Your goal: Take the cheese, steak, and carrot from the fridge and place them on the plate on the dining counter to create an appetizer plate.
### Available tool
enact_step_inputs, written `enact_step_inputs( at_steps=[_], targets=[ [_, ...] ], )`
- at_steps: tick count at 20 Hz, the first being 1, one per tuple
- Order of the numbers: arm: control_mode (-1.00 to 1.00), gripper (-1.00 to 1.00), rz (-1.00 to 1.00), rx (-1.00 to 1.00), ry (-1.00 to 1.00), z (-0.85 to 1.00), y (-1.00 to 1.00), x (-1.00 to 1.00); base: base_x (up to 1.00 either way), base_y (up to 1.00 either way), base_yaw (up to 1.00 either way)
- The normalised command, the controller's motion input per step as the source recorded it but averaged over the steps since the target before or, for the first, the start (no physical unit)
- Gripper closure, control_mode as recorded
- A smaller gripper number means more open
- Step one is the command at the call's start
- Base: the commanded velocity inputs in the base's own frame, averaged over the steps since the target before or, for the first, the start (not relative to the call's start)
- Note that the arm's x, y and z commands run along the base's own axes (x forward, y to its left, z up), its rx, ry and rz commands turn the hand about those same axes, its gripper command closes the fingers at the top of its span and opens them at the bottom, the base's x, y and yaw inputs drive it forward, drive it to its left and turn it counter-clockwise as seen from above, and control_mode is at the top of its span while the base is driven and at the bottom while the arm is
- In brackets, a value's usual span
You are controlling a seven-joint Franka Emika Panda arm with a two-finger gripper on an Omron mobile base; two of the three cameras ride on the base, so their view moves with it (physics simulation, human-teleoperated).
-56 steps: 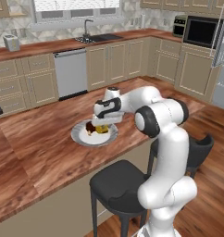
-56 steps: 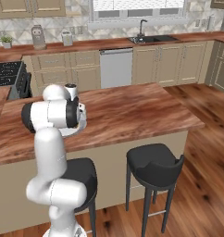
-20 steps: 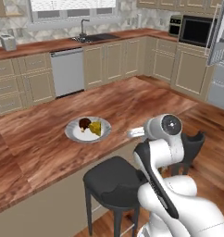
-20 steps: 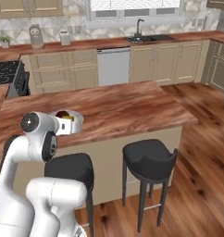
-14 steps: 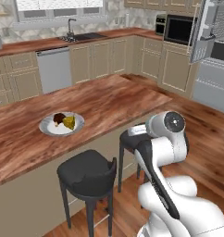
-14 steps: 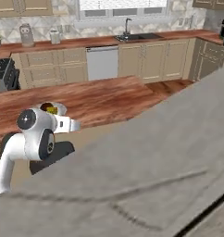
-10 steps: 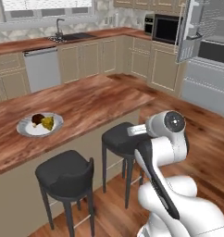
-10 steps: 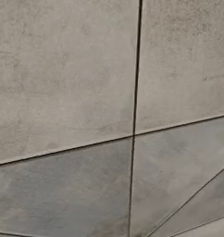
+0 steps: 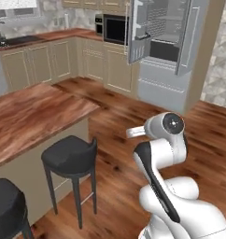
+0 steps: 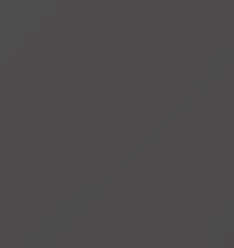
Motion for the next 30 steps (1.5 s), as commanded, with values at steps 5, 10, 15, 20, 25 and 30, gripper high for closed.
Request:
enact_step_inputs(
  at_steps=[5,10,15,20,25,30],
  targets=[
    [1.0,-1.0,0.0,0.0,0.0,0.0,0.0,0.0,0.3,-0.92,-0.47],
    [1.0,-1.0,0.0,0.0,0.0,0.0,0.0,0.0,0.58,-0.34,-0.39],
    [1.0,-1.0,0.0,0.0,0.0,0.0,0.0,0.0,0.98,0.17,-0.11],
    [1.0,-1.0,0.0,0.0,0.0,0.0,0.0,0.0,1.0,0.39,-0.02],
    [1.0,-1.0,0.0,0.0,0.0,0.0,0.0,0.0,1.0,0.04,0.0],
    [1.0,-1.0,0.0,0.0,0.0,0.0,0.0,0.0,1.0,-0.27,-0.01]
  ],
)
